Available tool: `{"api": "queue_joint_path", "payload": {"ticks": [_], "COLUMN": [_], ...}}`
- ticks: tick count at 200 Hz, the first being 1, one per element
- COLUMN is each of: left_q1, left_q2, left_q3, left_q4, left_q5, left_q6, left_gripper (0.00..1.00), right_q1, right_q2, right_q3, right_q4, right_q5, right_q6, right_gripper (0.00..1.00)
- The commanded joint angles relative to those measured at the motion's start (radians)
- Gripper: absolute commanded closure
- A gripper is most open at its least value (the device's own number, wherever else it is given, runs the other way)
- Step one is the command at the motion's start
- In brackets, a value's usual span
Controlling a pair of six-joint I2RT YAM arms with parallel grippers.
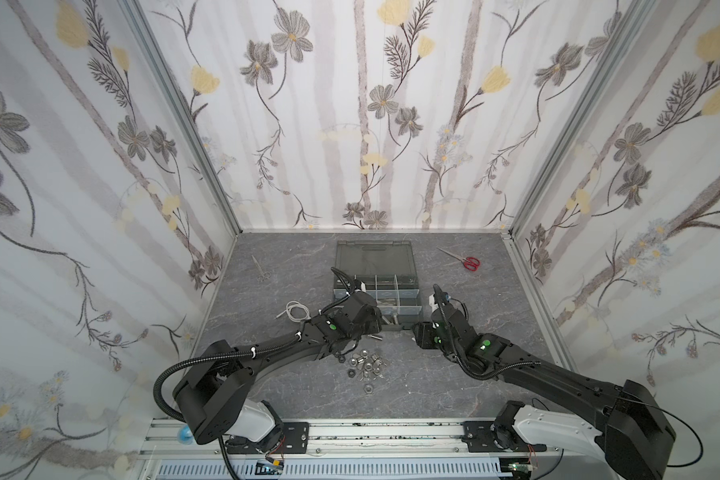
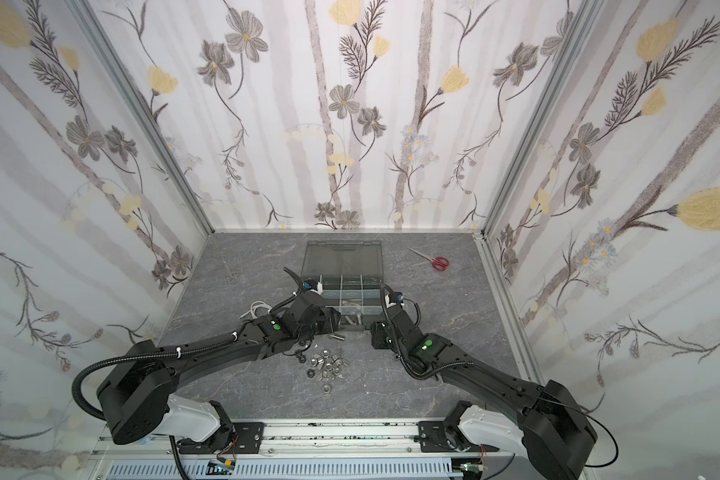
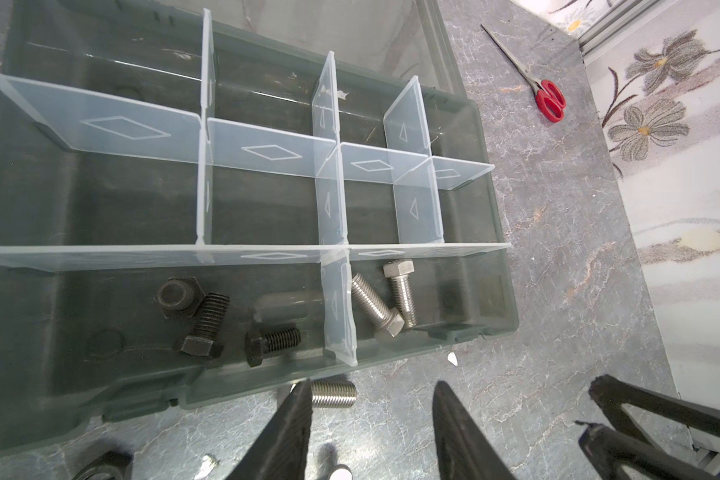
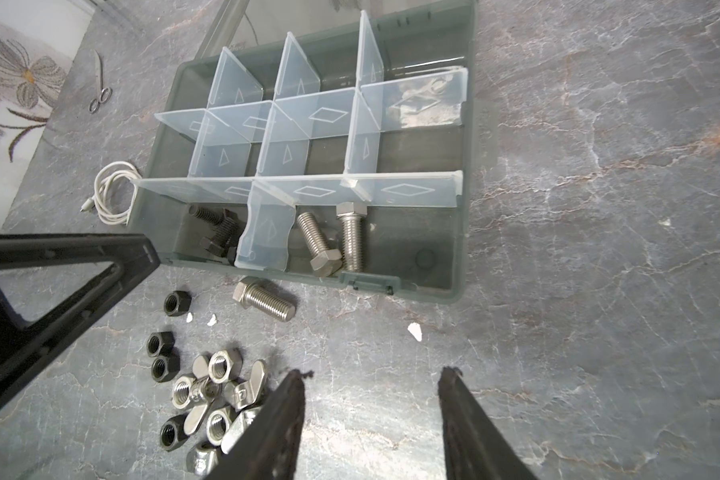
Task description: Sort the screws and nuts into containers
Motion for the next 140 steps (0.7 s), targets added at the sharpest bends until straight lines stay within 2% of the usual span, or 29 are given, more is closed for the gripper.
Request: {"api": "queue_joint_path", "payload": {"ticks": [1,33,111,140], "left_q1": [0.000,-0.002,0.002,0.004], "left_q2": [-0.024,-0.078,-0.176,-0.260], "left_q3": [-0.019,-0.072,-0.171,-0.222], "left_q4": [0.012,0.013,0.012,0.010], "left_q5": [-0.025,-0.065,-0.115,-0.132], "left_q6": [-0.028,-0.048,-0.078,-0.102], "left_gripper": [0.51,0.51,0.50,0.51], "right_q1": [0.045,0.109,0.177,0.193], "right_q2": [0.038,0.103,0.358,0.435], "right_q3": [0.032,0.083,0.248,0.289], "right_q4": [0.011,0.025,0.071,0.075], "right_q5": [0.023,0.030,-0.026,-0.058], "right_q6": [0.008,0.004,-0.035,-0.054], "right_gripper": [0.47,0.47,0.47,0.47]}}
